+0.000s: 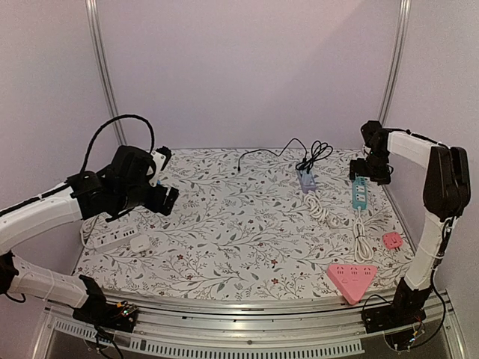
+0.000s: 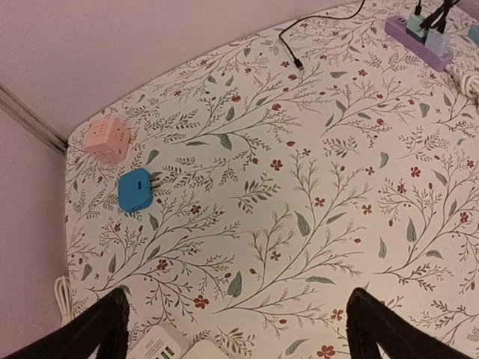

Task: Insert the plug
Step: Adjust the socket at the center of the board, then pick up the socket from the center of the board, then place the socket at the center of the board.

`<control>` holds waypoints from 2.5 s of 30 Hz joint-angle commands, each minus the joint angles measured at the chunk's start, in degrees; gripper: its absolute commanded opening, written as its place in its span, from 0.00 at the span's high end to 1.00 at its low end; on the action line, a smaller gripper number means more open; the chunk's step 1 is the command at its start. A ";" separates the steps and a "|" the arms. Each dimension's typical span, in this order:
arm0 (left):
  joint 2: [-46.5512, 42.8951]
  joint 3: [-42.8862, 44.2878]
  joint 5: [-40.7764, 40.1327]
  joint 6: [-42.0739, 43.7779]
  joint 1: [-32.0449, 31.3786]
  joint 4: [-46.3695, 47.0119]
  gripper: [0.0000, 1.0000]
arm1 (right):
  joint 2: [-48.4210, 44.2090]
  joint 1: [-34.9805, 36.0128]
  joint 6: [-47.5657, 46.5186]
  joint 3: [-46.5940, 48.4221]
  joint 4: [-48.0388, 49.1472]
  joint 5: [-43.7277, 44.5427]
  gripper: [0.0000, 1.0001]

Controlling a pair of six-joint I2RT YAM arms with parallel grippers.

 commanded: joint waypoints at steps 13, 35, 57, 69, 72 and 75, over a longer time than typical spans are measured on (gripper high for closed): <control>-1.07 -0.76 -0.72 0.35 0.71 -1.00 0.01 | 22.91 -3.83 0.87 10.36 -0.44 -9.21 0.39; -5.48 -1.93 -3.20 0.33 1.10 0.52 0.01 | -28.31 19.07 -25.97 13.13 20.14 1.06 1.00; -14.64 -4.85 2.58 -9.55 21.47 -4.05 0.01 | -9.65 47.30 -49.79 12.58 7.25 -11.22 1.00; -14.59 -6.15 4.80 -10.11 24.18 -3.00 0.00 | 0.50 46.92 -56.12 28.29 8.01 9.40 1.00; -14.91 -6.46 4.78 -10.09 24.31 -2.89 0.00 | 3.48 47.36 -55.09 29.36 8.48 12.38 1.00; -14.90 -6.90 5.11 -9.96 24.52 -2.62 0.00 | 5.39 49.43 -53.71 24.24 8.01 7.92 1.00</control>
